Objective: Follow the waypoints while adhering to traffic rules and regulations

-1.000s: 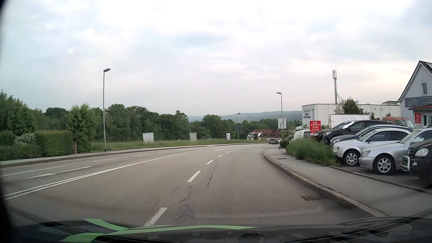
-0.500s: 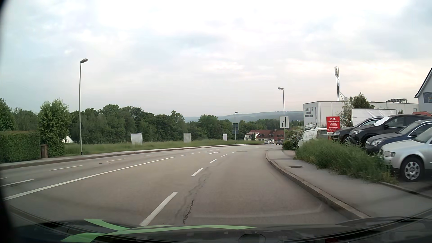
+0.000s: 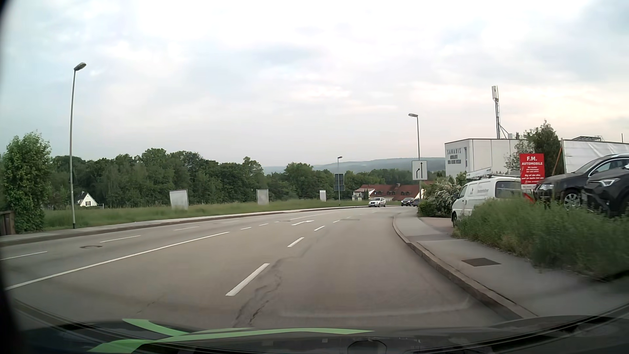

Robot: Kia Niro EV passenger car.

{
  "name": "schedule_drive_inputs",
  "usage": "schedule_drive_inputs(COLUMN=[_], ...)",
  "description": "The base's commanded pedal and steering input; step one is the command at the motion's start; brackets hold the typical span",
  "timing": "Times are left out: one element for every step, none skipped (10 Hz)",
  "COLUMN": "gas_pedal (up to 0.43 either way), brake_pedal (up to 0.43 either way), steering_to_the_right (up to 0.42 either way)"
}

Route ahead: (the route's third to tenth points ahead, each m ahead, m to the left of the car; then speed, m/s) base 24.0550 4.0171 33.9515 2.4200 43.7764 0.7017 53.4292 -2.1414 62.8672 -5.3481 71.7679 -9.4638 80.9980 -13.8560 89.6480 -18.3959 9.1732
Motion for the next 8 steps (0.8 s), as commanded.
schedule_drive_inputs(gas_pedal=[0.059,0.059,0.059,0.059,0.059,0.059,0.059,0.059], brake_pedal=[0.0,0.0,0.0,0.0,0.0,0.0,0.0,0.0], steering_to_the_right=[0.007,0.009,0.01,0.011,0.013,0.018,0.024,0.026])
